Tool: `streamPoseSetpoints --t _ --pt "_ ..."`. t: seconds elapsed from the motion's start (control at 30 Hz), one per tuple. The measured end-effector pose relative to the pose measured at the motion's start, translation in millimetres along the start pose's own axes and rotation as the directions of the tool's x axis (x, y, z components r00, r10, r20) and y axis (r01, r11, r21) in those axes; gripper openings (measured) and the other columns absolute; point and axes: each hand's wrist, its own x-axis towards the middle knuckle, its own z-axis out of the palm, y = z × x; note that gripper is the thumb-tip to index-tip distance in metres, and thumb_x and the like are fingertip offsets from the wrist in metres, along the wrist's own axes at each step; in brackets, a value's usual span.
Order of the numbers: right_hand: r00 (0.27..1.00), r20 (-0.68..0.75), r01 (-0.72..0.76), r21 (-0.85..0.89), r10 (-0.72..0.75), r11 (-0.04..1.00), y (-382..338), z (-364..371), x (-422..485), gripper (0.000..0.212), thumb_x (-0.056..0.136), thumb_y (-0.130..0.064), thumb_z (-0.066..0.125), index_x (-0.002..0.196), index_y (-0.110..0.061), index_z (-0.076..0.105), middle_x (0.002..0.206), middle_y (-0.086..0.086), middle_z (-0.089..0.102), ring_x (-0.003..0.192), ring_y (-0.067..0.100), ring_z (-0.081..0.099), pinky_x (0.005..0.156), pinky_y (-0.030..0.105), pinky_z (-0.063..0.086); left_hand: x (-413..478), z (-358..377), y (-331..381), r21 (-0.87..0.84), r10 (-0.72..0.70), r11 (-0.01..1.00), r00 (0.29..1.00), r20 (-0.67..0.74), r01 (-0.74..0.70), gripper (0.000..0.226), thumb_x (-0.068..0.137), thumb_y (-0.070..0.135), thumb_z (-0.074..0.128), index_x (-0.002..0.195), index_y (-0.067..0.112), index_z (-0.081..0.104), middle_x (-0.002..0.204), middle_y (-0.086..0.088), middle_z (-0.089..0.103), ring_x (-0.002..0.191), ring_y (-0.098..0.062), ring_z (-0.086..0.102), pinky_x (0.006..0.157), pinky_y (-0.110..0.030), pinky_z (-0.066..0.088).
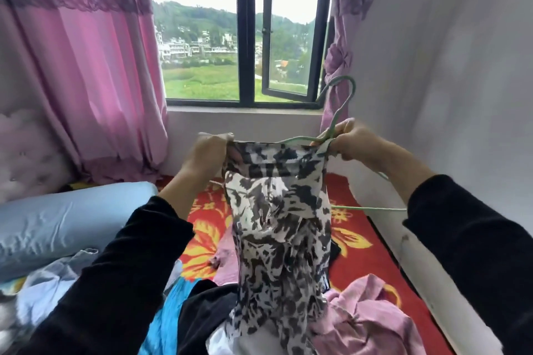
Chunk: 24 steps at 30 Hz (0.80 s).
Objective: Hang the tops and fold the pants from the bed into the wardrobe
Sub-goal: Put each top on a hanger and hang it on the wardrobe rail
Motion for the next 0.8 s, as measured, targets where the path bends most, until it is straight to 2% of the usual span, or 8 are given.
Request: streamPoseSetpoints --t 0.07,0.23,0.3,0.37,0.43,0.53,0.67,0.8 --pt "1.000 -0.008 0.021 -0.013 -0.021 1.000 -3 -8 -1 0.017 0.081 0.003 0.063 0.080 -0.009 0.074 0.050 -0.011 0.059 0.051 0.004 0.042 0.043 0.016 0.032 -1 0 9 0.010 0.034 0.999 0.999 0.039 -0.034 0.056 0.099 0.022 0.045 0.045 0.014 0.062 0.037 0.012 0.054 0.055 -0.014 0.054 0.062 -0.029 0.047" --pt "0.935 -0.355 0.019 -0.036 -0.030 0.999 1 0 4 0.011 0.082 -0.003 0.067 0.086 -0.008 0.076 0.071 0.000 0.067 0.063 0.008 0.053 0.054 0.018 0.042 -7 11 15 0.228 0.381 0.915 0.900 -0.212 -0.334 0.057 0.099 0.025 0.049 0.045 0.011 0.036 0.044 -0.001 0.042 0.048 -0.020 0.041 0.055 -0.029 0.033" --pt "0.936 -0.335 -0.093 0.058 0.107 0.994 11 1 3 0.015 0.085 -0.003 0.062 0.087 -0.009 0.075 0.068 0.002 0.060 0.053 0.010 0.041 0.041 0.019 0.033 -11 15 13 0.109 0.339 0.938 0.934 -0.109 -0.328 0.047 0.093 0.024 0.059 0.049 0.013 0.052 0.044 0.003 0.054 0.050 -0.021 0.052 0.057 -0.027 0.042" --pt "0.953 -0.217 -0.171 0.200 0.213 0.965 19 4 0 0.019 0.084 0.000 0.057 0.085 -0.009 0.074 0.067 0.003 0.057 0.047 0.008 0.034 0.036 0.018 0.025 -11 20 10 0.004 0.253 0.967 0.962 0.101 -0.255 0.012 0.077 0.014 0.075 0.067 0.014 0.070 0.067 -0.001 0.071 0.070 -0.024 0.067 0.069 -0.031 0.055" --pt "0.951 -0.156 -0.205 0.327 0.266 0.923 25 6 -2 0.016 0.081 0.000 0.057 0.084 -0.008 0.071 0.062 0.002 0.051 0.042 0.006 0.032 0.034 0.018 0.022 -8 28 4 0.176 0.232 0.949 0.956 0.177 -0.263 0.016 0.066 0.001 0.076 0.079 0.010 0.072 0.086 -0.003 0.069 0.085 -0.025 0.065 0.072 -0.027 0.054" --pt "0.945 -0.157 -0.202 0.412 0.287 0.889 29 6 -5 0.009 0.083 -0.018 0.062 0.086 -0.009 0.063 0.052 -0.007 0.032 0.037 0.006 0.024 0.033 0.017 0.018 -6 44 -1 0.546 0.329 0.756 0.930 0.160 -0.362 0.037 0.076 0.002 0.061 0.113 0.007 0.059 0.103 -0.010 0.064 0.096 -0.029 0.061 0.080 -0.029 0.048" --pt "0.942 -0.215 -0.099 0.553 0.256 0.827 25 4 -12 0.043 0.097 -0.043 0.043 0.074 -0.011 0.060 0.045 -0.009 0.025 0.035 0.008 0.020 0.033 0.016 0.017 -14 57 -1 0.785 0.276 0.549 0.949 0.154 -0.287 0.005 0.083 0.004 0.051 0.085 0.007 0.055 0.080 -0.009 0.056 0.080 -0.032 0.057 0.067 -0.035 0.043" --pt "0.927 -0.256 0.042 0.799 0.275 0.600 17 9 -18 0.043 0.099 -0.035 0.035 0.060 -0.018 0.044 0.040 -0.010 0.020 0.032 0.007 0.015 0.033 0.014 0.014 -4 57 -6 0.659 0.112 0.735 0.988 0.110 -0.157 0.017 0.085 0.017 0.055 0.070 0.011 0.056 0.066 -0.002 0.057 0.063 -0.021 0.056 0.058 -0.028 0.042"
